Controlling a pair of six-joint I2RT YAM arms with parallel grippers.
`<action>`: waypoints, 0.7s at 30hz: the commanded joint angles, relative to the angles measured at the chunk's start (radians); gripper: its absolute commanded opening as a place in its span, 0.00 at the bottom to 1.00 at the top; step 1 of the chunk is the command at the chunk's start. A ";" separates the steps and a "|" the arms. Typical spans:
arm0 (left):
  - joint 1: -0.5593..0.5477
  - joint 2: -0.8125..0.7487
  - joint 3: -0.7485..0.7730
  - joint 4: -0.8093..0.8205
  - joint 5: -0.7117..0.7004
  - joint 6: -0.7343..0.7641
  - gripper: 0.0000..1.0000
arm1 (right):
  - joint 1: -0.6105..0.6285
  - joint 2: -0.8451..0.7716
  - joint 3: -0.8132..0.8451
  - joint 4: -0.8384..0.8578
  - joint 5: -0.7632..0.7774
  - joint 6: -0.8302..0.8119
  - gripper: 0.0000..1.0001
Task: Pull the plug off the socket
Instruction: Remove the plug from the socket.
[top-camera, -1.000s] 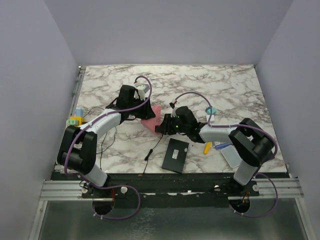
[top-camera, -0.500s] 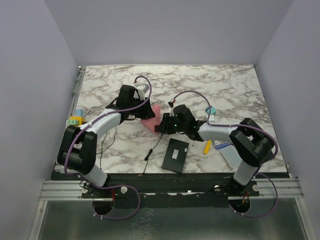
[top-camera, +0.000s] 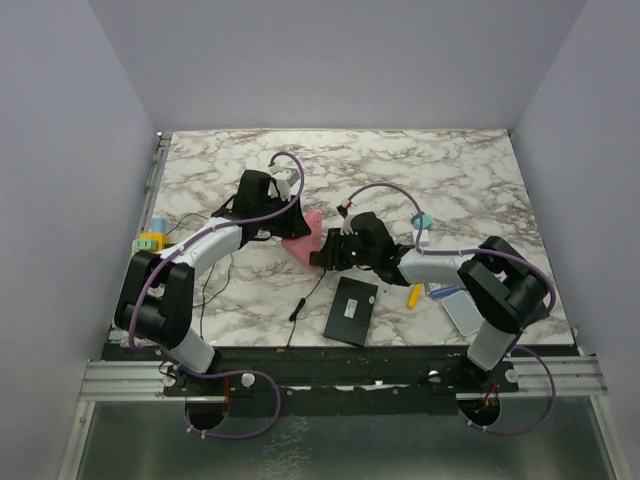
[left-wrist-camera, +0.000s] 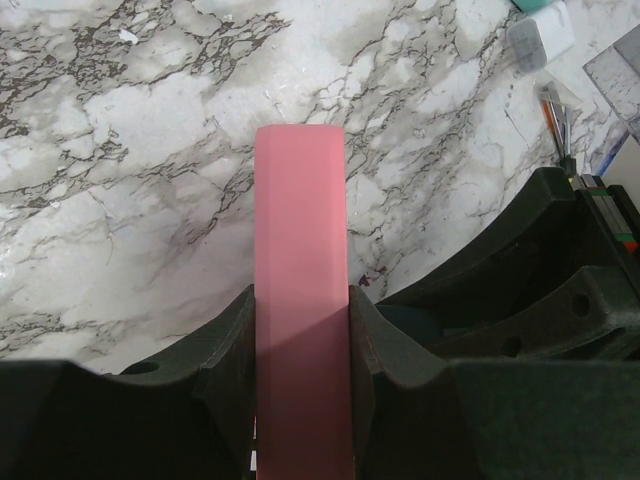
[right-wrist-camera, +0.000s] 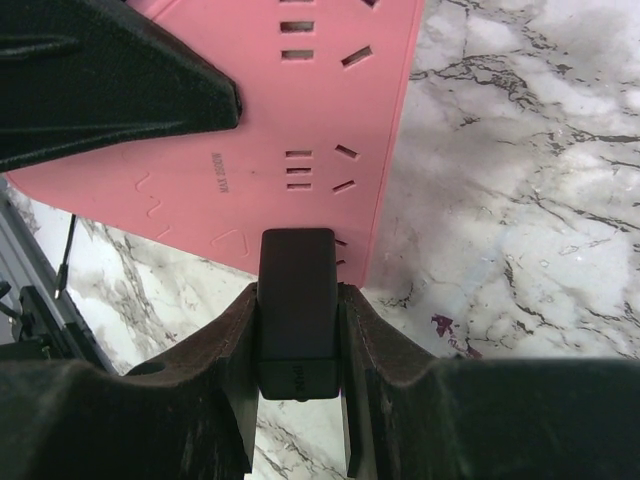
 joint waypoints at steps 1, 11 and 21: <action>-0.007 0.006 -0.015 -0.014 -0.032 0.039 0.00 | 0.001 -0.024 -0.058 0.130 -0.161 -0.065 0.00; -0.008 0.008 -0.015 -0.015 -0.032 0.042 0.00 | -0.066 -0.014 -0.103 0.234 -0.344 -0.086 0.00; -0.008 0.012 -0.016 -0.014 -0.034 0.044 0.00 | -0.117 0.034 -0.090 0.275 -0.522 -0.077 0.00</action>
